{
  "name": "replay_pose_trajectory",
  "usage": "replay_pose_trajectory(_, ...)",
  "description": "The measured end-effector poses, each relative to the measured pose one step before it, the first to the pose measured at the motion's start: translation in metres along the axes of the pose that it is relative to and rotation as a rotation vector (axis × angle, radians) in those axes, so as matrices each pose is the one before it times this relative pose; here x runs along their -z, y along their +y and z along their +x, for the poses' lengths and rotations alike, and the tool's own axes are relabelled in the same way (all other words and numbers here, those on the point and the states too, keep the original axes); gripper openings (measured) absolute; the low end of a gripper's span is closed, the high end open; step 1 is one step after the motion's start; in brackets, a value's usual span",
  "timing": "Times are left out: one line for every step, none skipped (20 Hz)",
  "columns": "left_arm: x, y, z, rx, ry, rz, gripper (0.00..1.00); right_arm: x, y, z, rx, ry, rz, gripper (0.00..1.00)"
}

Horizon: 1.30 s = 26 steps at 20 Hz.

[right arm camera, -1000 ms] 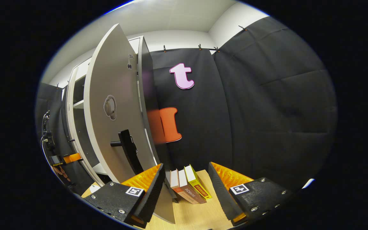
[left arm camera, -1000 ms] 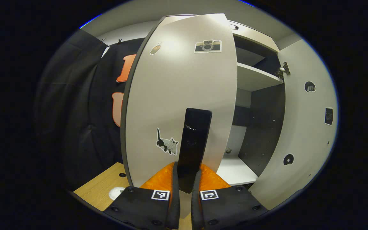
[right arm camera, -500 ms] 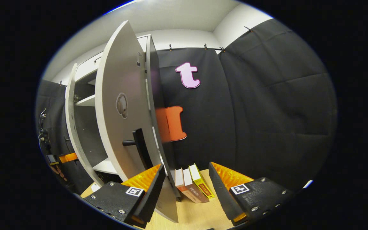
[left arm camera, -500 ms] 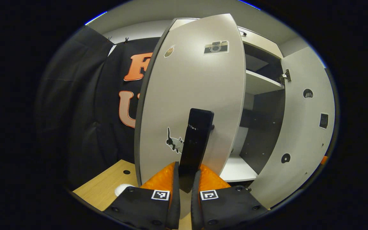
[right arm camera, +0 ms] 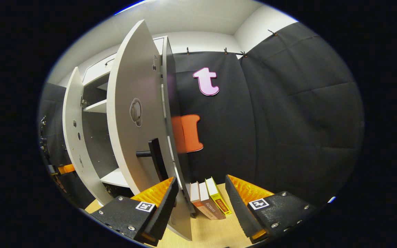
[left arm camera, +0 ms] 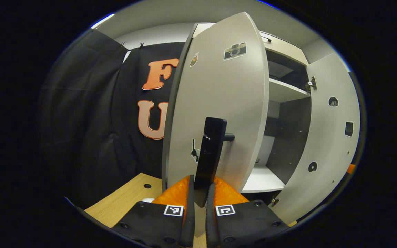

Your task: Open the right door of the double-door shoe cabinet with the right hand, and open the left door with the left hand.

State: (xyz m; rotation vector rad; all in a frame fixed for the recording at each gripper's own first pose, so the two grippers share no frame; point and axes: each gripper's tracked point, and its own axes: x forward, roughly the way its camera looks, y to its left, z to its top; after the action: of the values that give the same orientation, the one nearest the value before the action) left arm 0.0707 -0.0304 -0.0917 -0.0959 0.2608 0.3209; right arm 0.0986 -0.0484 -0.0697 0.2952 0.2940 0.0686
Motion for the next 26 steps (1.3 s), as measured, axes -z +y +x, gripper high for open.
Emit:
replay_pose_trajectory(-0.00131,0.00241,0.00018,-0.0037,-0.00066,0.00942,0.18,-0.00149,-0.00176,-0.00194,0.0037,-0.0045,-0.0098,0.84)
replay_pose_trajectory(0.00159,0.00269,-0.00048,-0.00651,0.00116,0.00202,0.2,-0.00323,-0.00001,0.00144,0.00115,-0.00596,-0.00469,0.84)
replay_pose_trajectory(-0.0002,0.0031,-0.00221,-0.00849,-0.00095,0.00182,0.2,-0.00268,0.00306,0.00142,-0.00134,-0.00401,-0.00131,0.84)
replay_pose_trajectory(0.00009,0.0034,-0.00074,-0.01192,0.00007,-0.00466,0.2,-0.00173,0.00209,0.00129,-0.00139,-0.00259,0.00027,0.84)
replay_pose_trajectory(-0.00025,0.00243,-0.00112,-0.01115,-0.0007,-0.00598,0.19,-0.00207,0.00082,0.00109,-0.00271,-0.00364,-0.00091,0.84)
replay_pose_trajectory(0.00048,0.00302,-0.00179,-0.00506,-0.00244,0.00024,0.19,-0.00092,0.0015,-0.00028,-0.00194,-0.00282,-0.00298,0.84)
replay_pose_trajectory(-0.00035,0.00116,-0.00216,0.00166,-0.00115,0.00729,0.19,0.00018,0.00268,0.00004,-0.00597,-0.00248,-0.00392,0.84)
replay_pose_trajectory(0.00143,0.00245,-0.0008,-0.00053,0.00229,0.00027,0.19,0.00113,0.00339,0.00084,-0.00411,0.00311,-0.00736,0.84)
replay_pose_trajectory(-0.00026,0.00201,0.00008,-0.00242,0.0016,0.00254,0.21,0.00246,-0.00065,-0.00052,0.00948,0.00724,-0.01241,0.84)
replay_pose_trajectory(-0.00008,0.00172,0.00052,-0.0031,0.00235,0.00883,0.17,0.00008,-0.00115,-0.00066,0.0077,-0.00412,-0.0147,0.83)
replay_pose_trajectory(0.00074,0.00234,-0.00177,-0.00171,0.00196,0.01299,0.17,-0.00215,0.00003,-0.00035,0.0046,-0.00658,-0.00736,0.83)
replay_pose_trajectory(-0.0004,0.00348,0.00043,-0.00069,-0.00133,0.01127,0.21,-0.00096,0.00089,-0.00124,-0.00202,-0.00535,0.00179,0.83)
replay_pose_trajectory(0.00028,0.0027,0.00074,-0.00405,0.00126,0.00215,0.19,-0.00112,0.00066,-0.00102,-0.00366,-0.00396,0.00668,0.83)
replay_pose_trajectory(-0.00066,0.00173,0.0017,-0.00429,-0.00025,0.0013,0.19,-0.00059,0.00104,-0.00126,-0.0049,-0.00189,0.00695,0.83)
replay_pose_trajectory(0.00036,0.00261,-0.00018,-0.00744,0.00031,-0.00305,0.19,-0.00221,-0.00102,-0.00088,0.00169,-0.00434,0.00347,0.83)
replay_pose_trajectory(-0.00056,0.00214,-0.00063,-0.01145,-0.00143,-0.00268,0.19,-0.00151,-0.00248,-0.00237,0.00811,-0.00614,-0.00142,0.83)
replay_pose_trajectory(0.00015,0.0034,0.00057,-0.01333,-0.00097,0.0011,0.19,-0.00097,-0.00305,-0.00268,0.01375,-0.00073,-0.0062,0.84)
replay_pose_trajectory(-0.00005,0.00365,-0.00052,-0.01356,0.00125,0.00665,0.19,0.00047,-0.00188,-0.00304,0.01141,0.00106,-0.01101,0.84)
replay_pose_trajectory(0.0007,0.00296,0.0002,-0.00659,0.00324,0.00602,0.19,-0.00201,0.00091,-0.00146,0.00148,-0.00445,-0.01139,0.83)
replay_pose_trajectory(-0.00123,0.00819,0.00003,-0.02503,-0.0017,0.00826,0.17,-0.00088,0.00264,-0.00221,-0.0043,-0.00074,-0.01059,0.83)
replay_pose_trajectory(-0.00024,0.00476,-0.00053,-0.02025,-0.00436,0.01342,0.11,-0.00119,0.00427,-0.00274,-0.00946,-0.00069,-0.01047,0.83)
replay_pose_trajectory(0.0001,0.00172,0.00005,-0.00669,-0.00067,0.00756,0.11,-0.00224,0.00336,-0.00193,-0.00815,-0.0044,-0.01016,0.83)
replay_pose_trajectory(0.00015,0.0033,-0.00027,-0.01248,0.00037,0.00938,0.08,-0.00288,0.0024,-0.00113,-0.00648,-0.00702,-0.0089,0.83)
replay_pose_trajectory(-0.00084,0.00139,-0.00181,-0.00106,-0.00036,-0.00175,0.07,-0.00283,0.00343,-0.00101,-0.00444,-0.0086,-0.00646,0.83)
replay_pose_trajectory(0.00016,0.00222,-0.00098,-0.01021,-0.00048,0.00025,0.08,-0.00321,0.00201,-0.00168,0.00024,-0.00877,-0.00464,0.83)
replay_pose_trajectory(-0.00117,0.00516,-0.00202,-0.02368,-0.004,0.00794,0.08,-0.00307,0.00087,-0.00122,0.01092,-0.01126,-0.00514,0.83)
